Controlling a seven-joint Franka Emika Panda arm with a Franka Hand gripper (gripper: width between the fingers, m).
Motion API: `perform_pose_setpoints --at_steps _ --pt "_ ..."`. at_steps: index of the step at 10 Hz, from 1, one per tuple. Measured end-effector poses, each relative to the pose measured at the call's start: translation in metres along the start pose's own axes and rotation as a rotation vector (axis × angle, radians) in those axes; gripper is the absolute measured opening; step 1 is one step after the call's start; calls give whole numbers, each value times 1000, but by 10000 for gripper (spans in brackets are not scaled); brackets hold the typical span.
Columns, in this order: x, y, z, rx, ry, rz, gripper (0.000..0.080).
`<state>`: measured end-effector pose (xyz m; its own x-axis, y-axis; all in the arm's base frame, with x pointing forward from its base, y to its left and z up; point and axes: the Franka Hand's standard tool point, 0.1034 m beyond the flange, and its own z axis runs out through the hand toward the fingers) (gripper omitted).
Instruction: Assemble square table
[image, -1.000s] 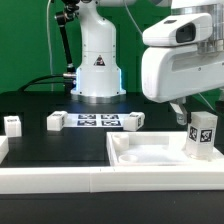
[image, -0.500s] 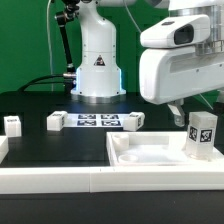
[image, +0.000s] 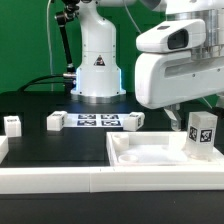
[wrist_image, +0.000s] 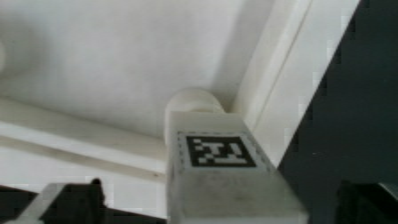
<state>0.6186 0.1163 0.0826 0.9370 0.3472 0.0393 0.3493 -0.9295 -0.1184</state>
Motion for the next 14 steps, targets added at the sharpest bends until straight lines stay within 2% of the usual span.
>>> perform_pose_setpoints --at_steps 1,2,4,7,11,14 --pt "0 0 0 0 0 -2 649" --pt "0 0 0 0 -1 -7 605" --pt "1 1 -1 -1 2 -42 320" --pt "1 2 -1 -2 3 -5 290" --pt "1 3 0 7 7 289 290" --pt "0 3 0 15 27 606 291"
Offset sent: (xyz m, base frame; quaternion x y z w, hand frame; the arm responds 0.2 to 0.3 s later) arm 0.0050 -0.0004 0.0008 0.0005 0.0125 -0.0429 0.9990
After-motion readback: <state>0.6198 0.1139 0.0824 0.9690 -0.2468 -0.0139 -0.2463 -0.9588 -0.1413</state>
